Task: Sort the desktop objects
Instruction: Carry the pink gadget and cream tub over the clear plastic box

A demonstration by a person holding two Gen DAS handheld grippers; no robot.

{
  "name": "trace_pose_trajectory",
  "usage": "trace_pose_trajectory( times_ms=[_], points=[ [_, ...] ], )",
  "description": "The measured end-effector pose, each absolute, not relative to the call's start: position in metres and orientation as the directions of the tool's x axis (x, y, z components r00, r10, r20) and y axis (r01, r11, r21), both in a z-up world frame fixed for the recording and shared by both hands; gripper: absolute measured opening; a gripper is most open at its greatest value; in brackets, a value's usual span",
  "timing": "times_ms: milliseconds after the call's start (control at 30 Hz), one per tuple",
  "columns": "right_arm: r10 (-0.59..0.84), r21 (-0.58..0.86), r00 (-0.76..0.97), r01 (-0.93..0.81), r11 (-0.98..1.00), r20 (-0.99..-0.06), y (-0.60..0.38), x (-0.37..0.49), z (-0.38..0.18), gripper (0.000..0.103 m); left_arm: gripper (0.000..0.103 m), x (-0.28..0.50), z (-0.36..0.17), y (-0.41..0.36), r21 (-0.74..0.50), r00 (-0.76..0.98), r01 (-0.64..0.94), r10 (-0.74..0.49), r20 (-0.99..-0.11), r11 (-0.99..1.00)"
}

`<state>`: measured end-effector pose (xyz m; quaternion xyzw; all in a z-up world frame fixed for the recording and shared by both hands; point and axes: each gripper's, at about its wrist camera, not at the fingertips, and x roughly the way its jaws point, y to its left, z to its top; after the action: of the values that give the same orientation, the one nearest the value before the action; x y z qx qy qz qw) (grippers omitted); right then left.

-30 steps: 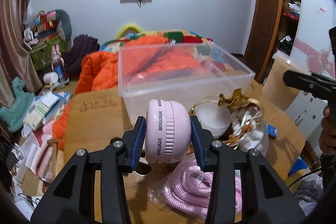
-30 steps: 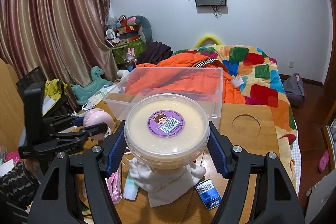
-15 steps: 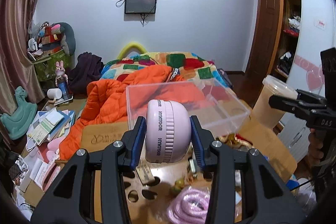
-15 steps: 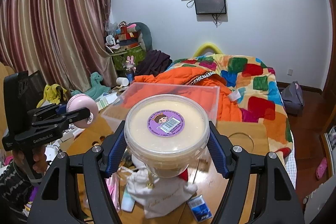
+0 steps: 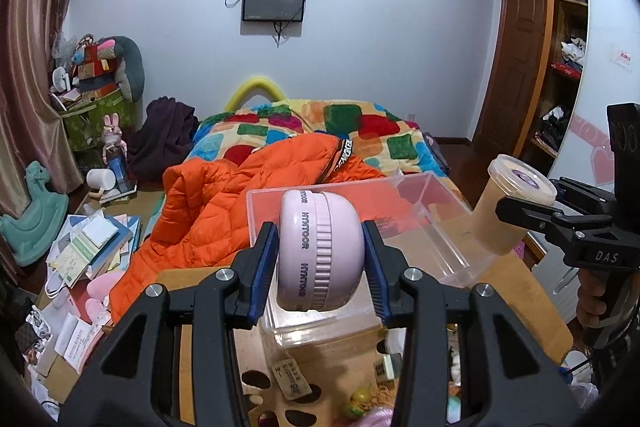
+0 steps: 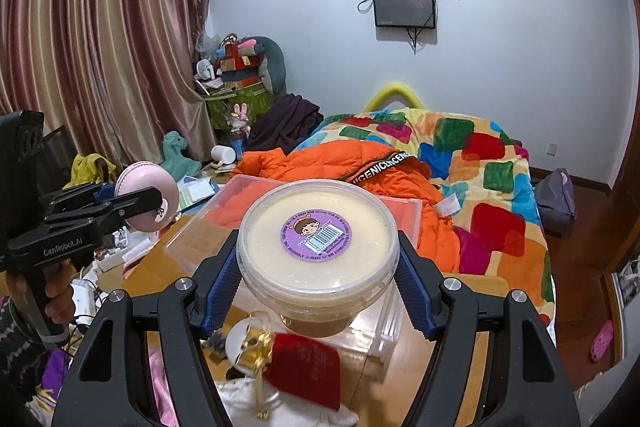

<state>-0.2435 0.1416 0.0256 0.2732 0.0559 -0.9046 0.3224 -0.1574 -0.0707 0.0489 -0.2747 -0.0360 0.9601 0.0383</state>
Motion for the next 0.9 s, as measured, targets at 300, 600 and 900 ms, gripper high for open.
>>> trace_pose_trajectory(
  times_ms=[300,600,900],
  points=[
    [-0.534,0.081,-0.608,0.612,-0.787,-0.587,0.127,-0.270,0.003,0.067,0.041,-0.193,0.029,-0.067,-0.084,-0.802,-0.071,0.107,-0.588,-0.994],
    [-0.485,0.040,-0.573,0.619,-0.785,-0.660,0.106,-0.291,-0.020,0.067,0.041,-0.223,0.003,-0.060,-0.044,-0.730,-0.096,0.100,-0.677,-0.994],
    [-0.472,0.014,-0.521,0.661,-0.750,-0.712,0.084,-0.300,-0.040,0.067,0.041,-0.240,-0.012,-0.055,-0.035,-0.699,-0.101,0.096,-0.709,-0.994]
  ],
)
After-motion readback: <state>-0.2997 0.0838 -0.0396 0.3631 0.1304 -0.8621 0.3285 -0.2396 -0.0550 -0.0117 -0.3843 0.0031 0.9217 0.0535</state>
